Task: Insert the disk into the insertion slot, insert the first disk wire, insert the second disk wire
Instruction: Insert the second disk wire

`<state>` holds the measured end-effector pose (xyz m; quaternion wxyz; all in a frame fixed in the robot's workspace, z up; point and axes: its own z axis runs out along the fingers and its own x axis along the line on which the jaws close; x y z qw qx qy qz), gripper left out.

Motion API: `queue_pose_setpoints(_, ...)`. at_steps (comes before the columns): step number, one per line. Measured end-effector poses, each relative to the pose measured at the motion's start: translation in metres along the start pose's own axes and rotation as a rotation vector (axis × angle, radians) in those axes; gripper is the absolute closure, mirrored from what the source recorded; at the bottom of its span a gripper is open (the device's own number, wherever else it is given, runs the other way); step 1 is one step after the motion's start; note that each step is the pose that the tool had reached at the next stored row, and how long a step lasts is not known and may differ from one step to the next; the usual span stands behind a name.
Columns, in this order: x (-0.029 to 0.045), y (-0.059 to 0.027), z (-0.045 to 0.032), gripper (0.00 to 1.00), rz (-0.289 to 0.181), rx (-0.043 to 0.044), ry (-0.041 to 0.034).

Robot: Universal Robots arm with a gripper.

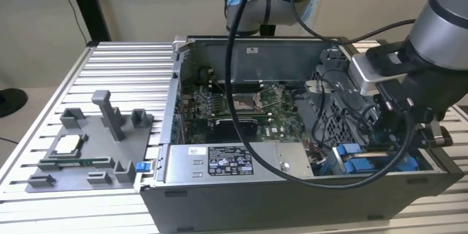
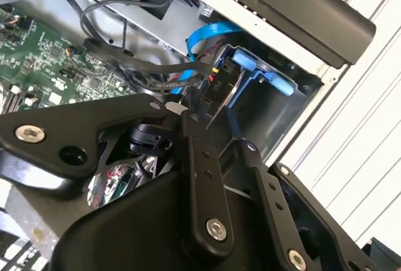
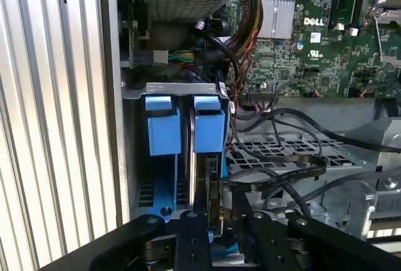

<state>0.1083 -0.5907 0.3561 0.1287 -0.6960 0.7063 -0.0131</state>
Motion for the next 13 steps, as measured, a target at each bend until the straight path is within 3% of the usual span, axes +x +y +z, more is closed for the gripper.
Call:
queue_pose_setpoints(6, -0.0041, -0.0049, -0.0240, 0.00, 0.000, 0.0000, -0.0003)
queue_pose_setpoints(13, -0.0041, -0.0050, -0.0240, 0.00, 0.000, 0.0003, -0.0002)
